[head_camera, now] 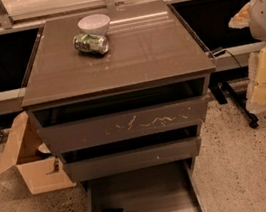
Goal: Pick pepsi can from bottom drawer and place on counter
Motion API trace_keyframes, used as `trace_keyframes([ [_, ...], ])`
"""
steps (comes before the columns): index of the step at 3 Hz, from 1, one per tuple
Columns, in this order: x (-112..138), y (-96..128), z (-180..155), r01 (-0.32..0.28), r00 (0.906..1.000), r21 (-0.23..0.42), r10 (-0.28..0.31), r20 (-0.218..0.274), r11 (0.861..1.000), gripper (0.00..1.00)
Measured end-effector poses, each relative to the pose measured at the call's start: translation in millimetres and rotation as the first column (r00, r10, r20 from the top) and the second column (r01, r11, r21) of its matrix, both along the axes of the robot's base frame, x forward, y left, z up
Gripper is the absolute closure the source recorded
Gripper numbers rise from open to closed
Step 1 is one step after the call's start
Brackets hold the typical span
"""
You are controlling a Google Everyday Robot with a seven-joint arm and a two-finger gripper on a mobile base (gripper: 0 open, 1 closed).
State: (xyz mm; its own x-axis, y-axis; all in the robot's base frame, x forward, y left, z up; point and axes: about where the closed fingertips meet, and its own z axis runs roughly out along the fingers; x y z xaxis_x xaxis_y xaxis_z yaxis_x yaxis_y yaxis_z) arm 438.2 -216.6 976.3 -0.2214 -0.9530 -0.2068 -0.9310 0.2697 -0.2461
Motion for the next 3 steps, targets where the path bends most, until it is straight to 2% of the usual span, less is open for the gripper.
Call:
trace_keyframes([
  [1,0.0,0.1,-0.1,0.000,1.0000,0.000,0.000,0.000,1.000,0.00],
  [2,4.6,11.5,-15.0,-0.033,0.9994,0.033,0.033,0.008,0.999,0.00],
  [3,9.4,27.4,-47.2,-0.069,0.9976,0.115,0.069,0.007,0.991,0.00],
])
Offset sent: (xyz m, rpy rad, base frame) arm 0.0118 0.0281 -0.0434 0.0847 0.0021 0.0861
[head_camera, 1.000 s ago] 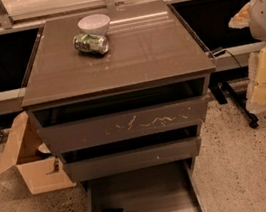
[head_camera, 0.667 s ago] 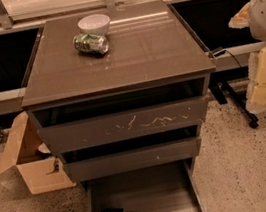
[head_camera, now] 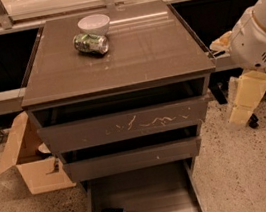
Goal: Pick pepsi can from bottom drawer and place on counter
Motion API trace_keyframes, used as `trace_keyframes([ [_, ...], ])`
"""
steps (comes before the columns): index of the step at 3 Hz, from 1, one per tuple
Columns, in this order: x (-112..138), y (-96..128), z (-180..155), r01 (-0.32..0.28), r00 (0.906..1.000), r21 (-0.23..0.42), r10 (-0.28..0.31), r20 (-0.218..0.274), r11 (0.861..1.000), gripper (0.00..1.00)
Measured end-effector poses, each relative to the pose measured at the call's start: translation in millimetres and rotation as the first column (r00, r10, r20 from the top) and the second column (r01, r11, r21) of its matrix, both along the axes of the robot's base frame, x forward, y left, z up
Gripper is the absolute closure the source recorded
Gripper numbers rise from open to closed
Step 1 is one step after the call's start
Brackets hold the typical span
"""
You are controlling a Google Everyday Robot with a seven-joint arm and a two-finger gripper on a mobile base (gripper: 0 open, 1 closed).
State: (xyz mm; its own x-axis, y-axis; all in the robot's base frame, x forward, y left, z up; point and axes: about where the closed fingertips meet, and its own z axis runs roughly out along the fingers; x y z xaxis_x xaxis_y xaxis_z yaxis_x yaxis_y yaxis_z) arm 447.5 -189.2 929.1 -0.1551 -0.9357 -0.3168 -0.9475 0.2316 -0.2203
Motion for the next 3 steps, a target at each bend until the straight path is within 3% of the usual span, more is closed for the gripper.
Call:
trace_keyframes([
  [1,4.1,19.0,-37.4,-0.021,0.9995,0.105,0.024,-0.020,0.994,0.00],
  [2,9.9,38.7,-70.2,-0.038,0.9964,0.161,0.050,-0.068,0.986,0.00],
  [3,10.7,40.6,-74.3,-0.039,0.9959,0.167,0.052,-0.074,0.985,0.00],
])
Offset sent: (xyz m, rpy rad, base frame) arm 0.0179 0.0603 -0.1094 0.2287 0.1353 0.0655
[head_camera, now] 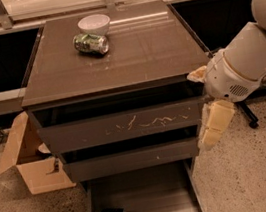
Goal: Pick pepsi can from bottom drawer and place on counter
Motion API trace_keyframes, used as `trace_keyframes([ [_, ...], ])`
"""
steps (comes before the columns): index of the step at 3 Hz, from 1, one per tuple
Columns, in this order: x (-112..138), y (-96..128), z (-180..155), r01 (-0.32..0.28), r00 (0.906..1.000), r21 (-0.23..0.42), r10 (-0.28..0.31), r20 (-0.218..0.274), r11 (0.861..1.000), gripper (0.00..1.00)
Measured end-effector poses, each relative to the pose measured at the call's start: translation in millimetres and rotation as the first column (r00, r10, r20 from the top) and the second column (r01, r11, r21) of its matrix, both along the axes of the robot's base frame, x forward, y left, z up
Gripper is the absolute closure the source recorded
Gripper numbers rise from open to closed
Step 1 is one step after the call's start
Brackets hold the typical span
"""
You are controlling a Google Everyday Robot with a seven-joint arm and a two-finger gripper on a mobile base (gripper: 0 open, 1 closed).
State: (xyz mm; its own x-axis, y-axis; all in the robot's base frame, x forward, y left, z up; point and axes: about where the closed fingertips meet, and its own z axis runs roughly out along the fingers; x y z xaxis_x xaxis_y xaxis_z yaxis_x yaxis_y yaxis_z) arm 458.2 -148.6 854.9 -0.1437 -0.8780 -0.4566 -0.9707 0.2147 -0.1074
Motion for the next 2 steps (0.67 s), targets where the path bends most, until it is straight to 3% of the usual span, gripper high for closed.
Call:
trace_keyframes([
  [1,1.4,8.6,-14.0,-0.024,0.9997,0.010,0.024,-0.001,1.000,0.00],
  [2,2.0,27.8,-48.3,-0.079,0.9969,0.038,0.079,0.001,0.996,0.00],
])
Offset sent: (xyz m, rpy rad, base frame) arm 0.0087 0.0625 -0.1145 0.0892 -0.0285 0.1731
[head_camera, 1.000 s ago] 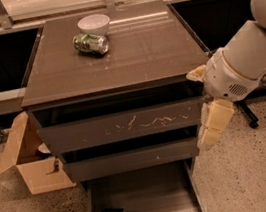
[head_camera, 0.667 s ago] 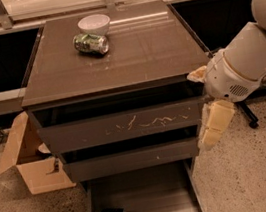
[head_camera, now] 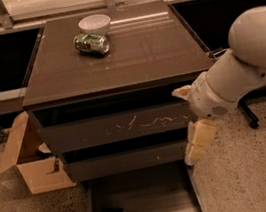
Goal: Pick pepsi can from bottom drawer and place on counter
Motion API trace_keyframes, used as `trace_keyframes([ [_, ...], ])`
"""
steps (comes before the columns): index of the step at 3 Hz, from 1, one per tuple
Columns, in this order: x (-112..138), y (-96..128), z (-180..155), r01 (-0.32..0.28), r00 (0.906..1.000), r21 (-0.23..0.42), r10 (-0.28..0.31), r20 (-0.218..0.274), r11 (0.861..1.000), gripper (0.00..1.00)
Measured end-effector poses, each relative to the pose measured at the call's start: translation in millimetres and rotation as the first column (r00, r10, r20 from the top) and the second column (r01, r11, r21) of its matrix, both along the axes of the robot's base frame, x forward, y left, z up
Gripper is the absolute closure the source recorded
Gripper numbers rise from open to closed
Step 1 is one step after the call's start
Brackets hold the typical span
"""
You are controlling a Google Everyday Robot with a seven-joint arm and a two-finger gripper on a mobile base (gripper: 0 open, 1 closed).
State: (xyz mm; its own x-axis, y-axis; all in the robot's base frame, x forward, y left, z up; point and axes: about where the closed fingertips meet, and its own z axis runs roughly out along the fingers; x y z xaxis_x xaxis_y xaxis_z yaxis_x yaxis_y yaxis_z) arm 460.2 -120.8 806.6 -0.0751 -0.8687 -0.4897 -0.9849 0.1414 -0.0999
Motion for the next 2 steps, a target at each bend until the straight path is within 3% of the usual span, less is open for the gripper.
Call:
trace_keyframes([
  [1,0.3,26.5,-45.4,-0.057,0.9983,0.024,0.057,0.010,0.998,0.00],
  [2,-1.4,53.3,-91.8,-0.101,0.9945,0.083,0.103,-0.020,0.991,0.00],
])
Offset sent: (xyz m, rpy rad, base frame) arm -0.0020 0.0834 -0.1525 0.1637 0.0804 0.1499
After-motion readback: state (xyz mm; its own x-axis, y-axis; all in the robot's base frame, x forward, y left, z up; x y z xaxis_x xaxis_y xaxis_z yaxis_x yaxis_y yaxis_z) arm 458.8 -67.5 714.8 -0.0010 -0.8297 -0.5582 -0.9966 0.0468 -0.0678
